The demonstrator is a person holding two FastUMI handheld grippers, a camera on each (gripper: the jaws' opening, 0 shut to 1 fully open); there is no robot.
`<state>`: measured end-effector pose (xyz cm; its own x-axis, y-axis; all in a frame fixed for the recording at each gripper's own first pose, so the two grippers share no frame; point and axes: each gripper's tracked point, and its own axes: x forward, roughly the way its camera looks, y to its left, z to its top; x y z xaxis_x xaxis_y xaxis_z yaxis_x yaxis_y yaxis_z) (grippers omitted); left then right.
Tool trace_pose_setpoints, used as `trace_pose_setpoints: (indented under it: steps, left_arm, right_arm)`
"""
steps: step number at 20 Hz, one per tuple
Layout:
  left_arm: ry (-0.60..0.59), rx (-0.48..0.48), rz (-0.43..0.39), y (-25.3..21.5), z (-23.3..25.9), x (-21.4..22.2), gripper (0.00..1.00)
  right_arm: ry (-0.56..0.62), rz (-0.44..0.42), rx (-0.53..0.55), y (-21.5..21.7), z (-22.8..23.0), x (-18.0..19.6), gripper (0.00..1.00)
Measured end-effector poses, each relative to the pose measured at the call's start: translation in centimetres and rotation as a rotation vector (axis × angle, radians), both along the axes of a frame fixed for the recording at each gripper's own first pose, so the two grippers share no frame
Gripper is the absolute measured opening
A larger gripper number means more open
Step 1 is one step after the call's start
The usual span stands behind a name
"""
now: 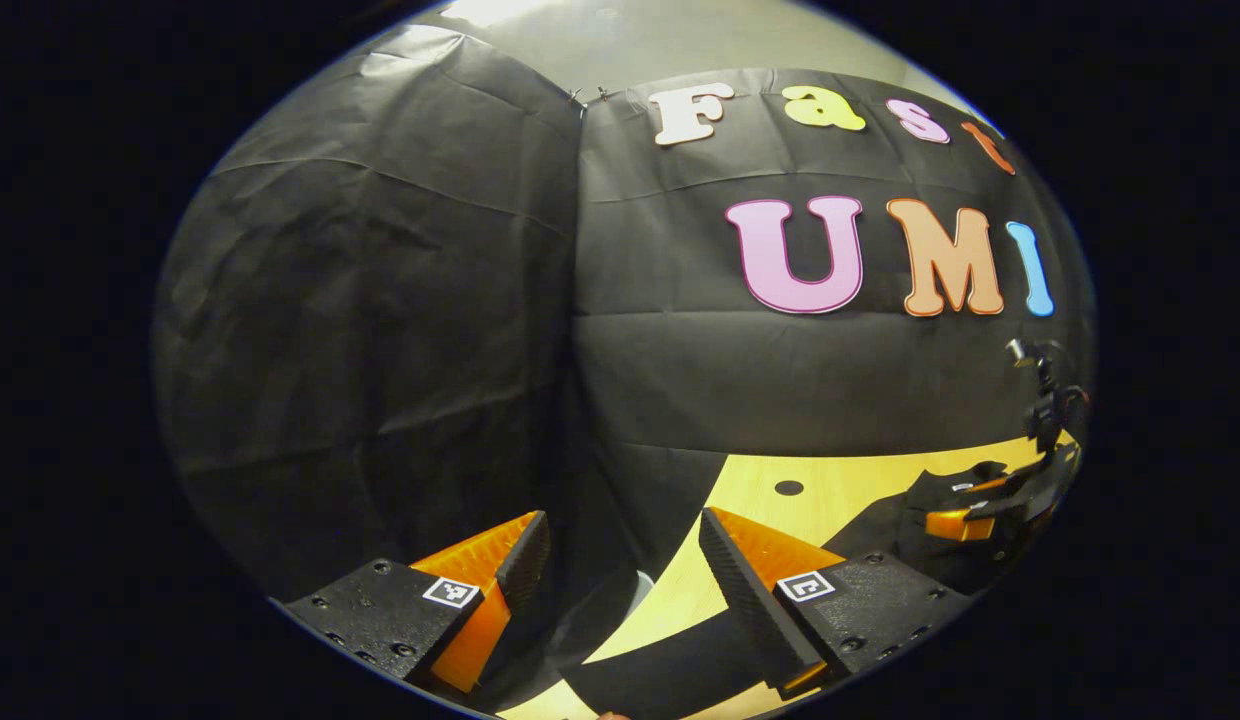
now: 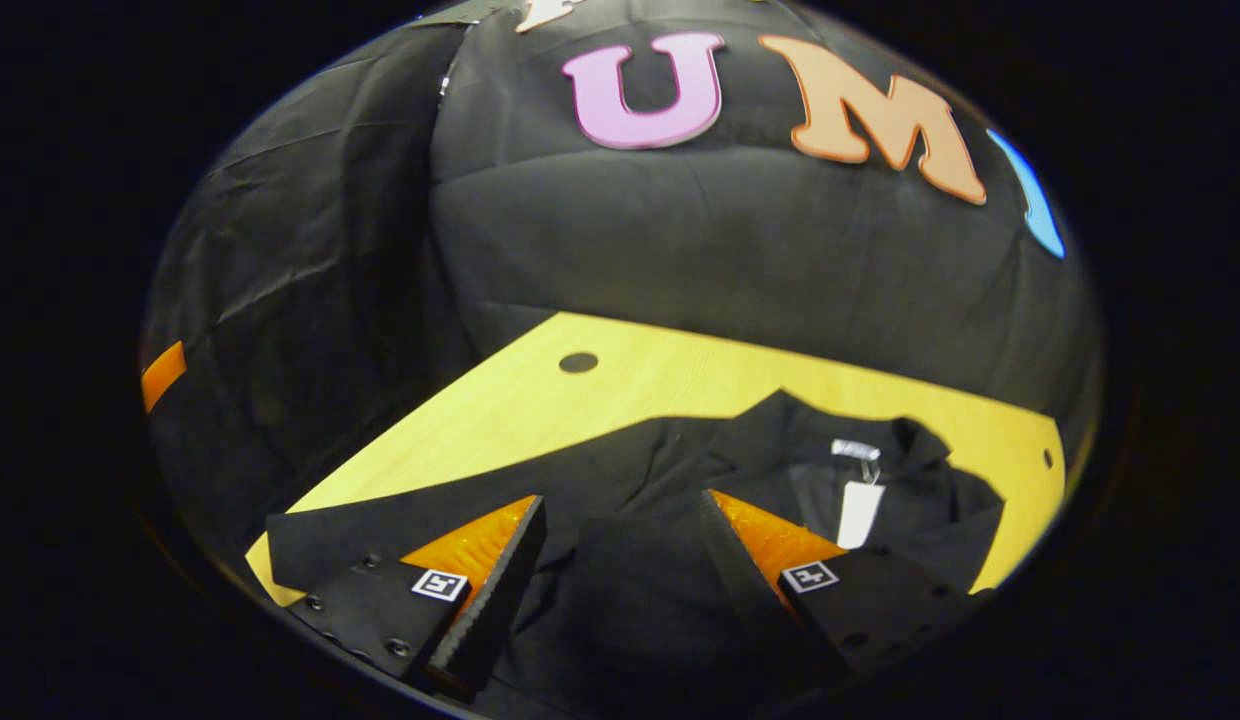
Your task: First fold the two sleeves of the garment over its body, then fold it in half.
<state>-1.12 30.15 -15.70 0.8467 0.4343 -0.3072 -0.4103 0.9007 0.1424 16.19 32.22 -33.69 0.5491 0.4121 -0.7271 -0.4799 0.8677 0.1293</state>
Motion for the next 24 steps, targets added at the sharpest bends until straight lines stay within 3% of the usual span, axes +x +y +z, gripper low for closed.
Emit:
trace_pose_setpoints:
  steps: [1,3,4,7,15,24]
  left_arm:
    - [0.003,-0.008,-0.017,-0.2,-0.3,0.4,0.92]
    - [0.007,-0.042,-0.072,-1.2,-1.0,1.0,0.92]
    - [0.025,-0.061,-0.096,-1.5,-1.9,1.1,0.92]
    - [0.120,-0.124,-0.133,-1.9,-5.2,0.6,0.93]
    - [0.360,-0.265,-0.098,-2.1,-14.7,-4.1,0.93]
    - [0.567,-0.303,-0.063,-2.8,-22.3,-9.3,0.94]
  right_arm:
    - [-0.033,-0.004,0.000,-0.6,1.5,0.2,0.94]
    - [-0.086,-0.019,0.009,-1.8,3.9,0.2,0.98]
    - [-0.107,-0.030,0.021,-2.5,5.1,0.1,0.95]
    - [-0.128,-0.050,0.042,-4.7,7.4,-0.9,0.98]
    - [-0.120,-0.067,-0.028,-9.9,8.0,-5.1,0.98]
    - [-0.095,-0.132,-0.014,-11.4,8.2,-5.9,0.97]
